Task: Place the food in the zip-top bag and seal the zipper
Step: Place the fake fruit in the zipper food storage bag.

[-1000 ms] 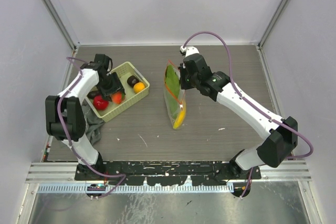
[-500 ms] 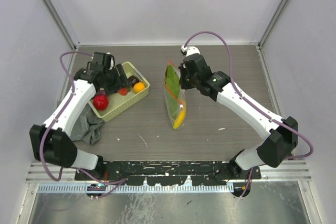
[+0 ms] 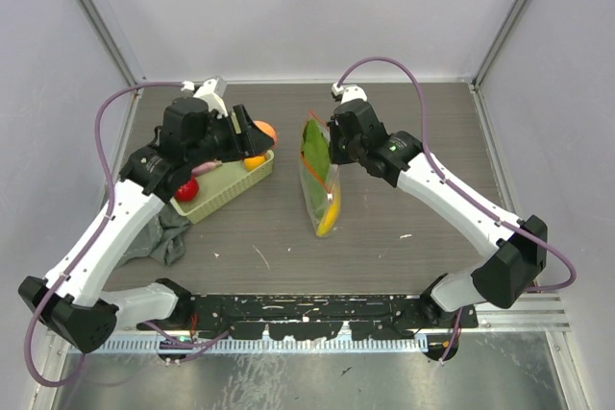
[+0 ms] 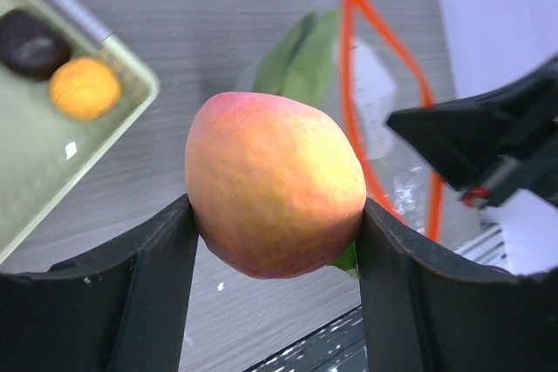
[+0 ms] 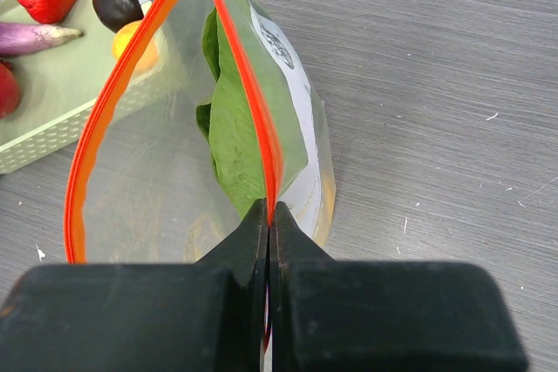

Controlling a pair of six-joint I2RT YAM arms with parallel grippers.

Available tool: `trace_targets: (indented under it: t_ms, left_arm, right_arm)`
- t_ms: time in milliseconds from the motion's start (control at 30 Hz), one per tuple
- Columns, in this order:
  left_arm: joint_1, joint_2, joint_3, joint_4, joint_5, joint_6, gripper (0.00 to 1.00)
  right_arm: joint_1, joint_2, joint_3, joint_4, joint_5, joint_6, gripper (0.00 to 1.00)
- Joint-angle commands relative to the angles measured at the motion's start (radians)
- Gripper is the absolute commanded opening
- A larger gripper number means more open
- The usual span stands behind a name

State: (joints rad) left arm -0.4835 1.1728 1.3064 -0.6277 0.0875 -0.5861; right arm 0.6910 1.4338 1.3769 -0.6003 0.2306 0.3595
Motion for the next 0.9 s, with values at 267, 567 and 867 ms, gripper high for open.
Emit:
trace_targets:
  t_ms: [267, 567, 867]
  left_arm:
    - [-0.168, 0.089, 0.162, 0.225, 0.02, -0.053, 0.52]
    - [-0.218, 0.198, 0.177, 0.256, -0.002, -0.076, 0.53]
    - [-0.23, 0.194, 0.144, 0.154, -0.033, -0.098, 0.57]
  right_arm:
    - [0.042, -0.067, 0.058, 0.06, 0.017, 0.032, 0.0]
    - [0.051, -0.069, 0.052, 0.082, 0.004, 0.046, 0.0]
    - [0.055, -0.08, 0.049, 0.094, 0.019, 0.045, 0.0]
